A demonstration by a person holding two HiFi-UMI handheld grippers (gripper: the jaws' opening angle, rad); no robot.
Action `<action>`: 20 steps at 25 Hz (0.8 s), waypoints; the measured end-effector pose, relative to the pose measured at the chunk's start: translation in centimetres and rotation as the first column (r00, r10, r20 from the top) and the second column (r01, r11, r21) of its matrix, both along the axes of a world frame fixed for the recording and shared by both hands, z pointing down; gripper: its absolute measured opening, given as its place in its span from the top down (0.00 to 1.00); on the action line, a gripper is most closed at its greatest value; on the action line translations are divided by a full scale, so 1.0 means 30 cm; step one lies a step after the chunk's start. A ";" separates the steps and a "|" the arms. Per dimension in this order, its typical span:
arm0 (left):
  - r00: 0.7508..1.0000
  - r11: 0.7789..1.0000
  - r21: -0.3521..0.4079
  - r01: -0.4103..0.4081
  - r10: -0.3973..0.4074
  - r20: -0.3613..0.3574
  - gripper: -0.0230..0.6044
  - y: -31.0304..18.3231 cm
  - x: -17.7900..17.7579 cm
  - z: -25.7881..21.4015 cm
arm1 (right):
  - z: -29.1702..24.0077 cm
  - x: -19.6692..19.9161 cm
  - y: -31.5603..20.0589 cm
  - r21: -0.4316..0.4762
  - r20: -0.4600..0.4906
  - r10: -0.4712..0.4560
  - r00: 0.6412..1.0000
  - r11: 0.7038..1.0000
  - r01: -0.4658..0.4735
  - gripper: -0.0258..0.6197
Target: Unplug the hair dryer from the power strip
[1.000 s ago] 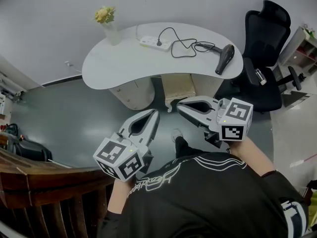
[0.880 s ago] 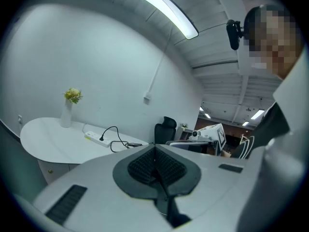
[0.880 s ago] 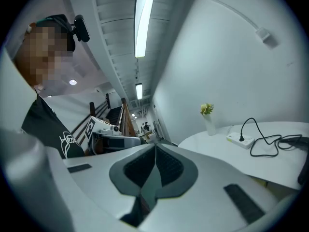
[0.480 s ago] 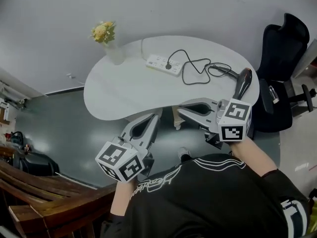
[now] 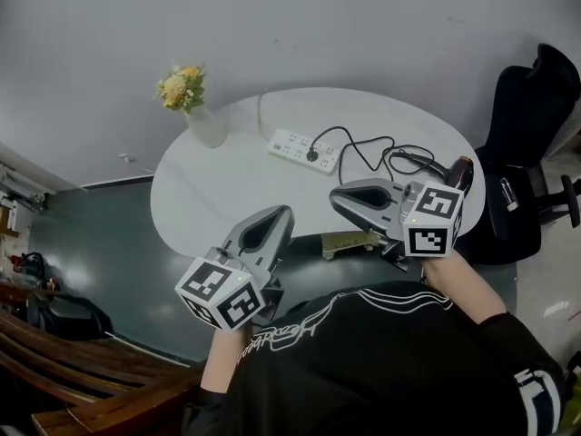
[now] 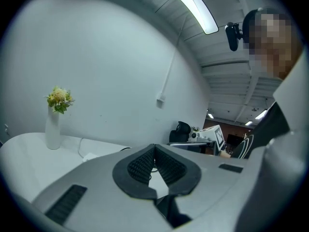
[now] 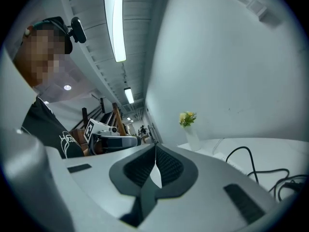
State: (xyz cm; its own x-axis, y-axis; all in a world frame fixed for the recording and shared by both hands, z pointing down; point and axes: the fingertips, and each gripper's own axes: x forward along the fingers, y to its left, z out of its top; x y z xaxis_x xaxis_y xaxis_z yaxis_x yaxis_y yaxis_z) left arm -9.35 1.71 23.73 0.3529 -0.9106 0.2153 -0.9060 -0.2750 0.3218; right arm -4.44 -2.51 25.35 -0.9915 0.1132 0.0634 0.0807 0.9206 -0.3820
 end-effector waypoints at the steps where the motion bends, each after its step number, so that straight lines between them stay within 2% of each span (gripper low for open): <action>1: 1.000 1.000 -0.004 -0.004 0.004 0.002 0.96 -0.015 -0.008 0.004 | 0.004 -0.003 -0.014 -0.003 0.000 0.005 1.000 1.000 -0.005 0.96; 11: 0.998 0.997 -0.027 -0.066 0.066 0.016 0.96 -0.217 -0.114 0.080 | 0.100 -0.031 -0.175 -0.052 -0.024 0.120 0.993 0.991 -0.121 0.96; 20: 0.997 0.990 -0.119 -0.073 0.077 0.027 0.96 -0.448 -0.315 0.249 | 0.239 -0.094 -0.358 -0.128 -0.108 0.236 0.966 0.960 -0.249 0.96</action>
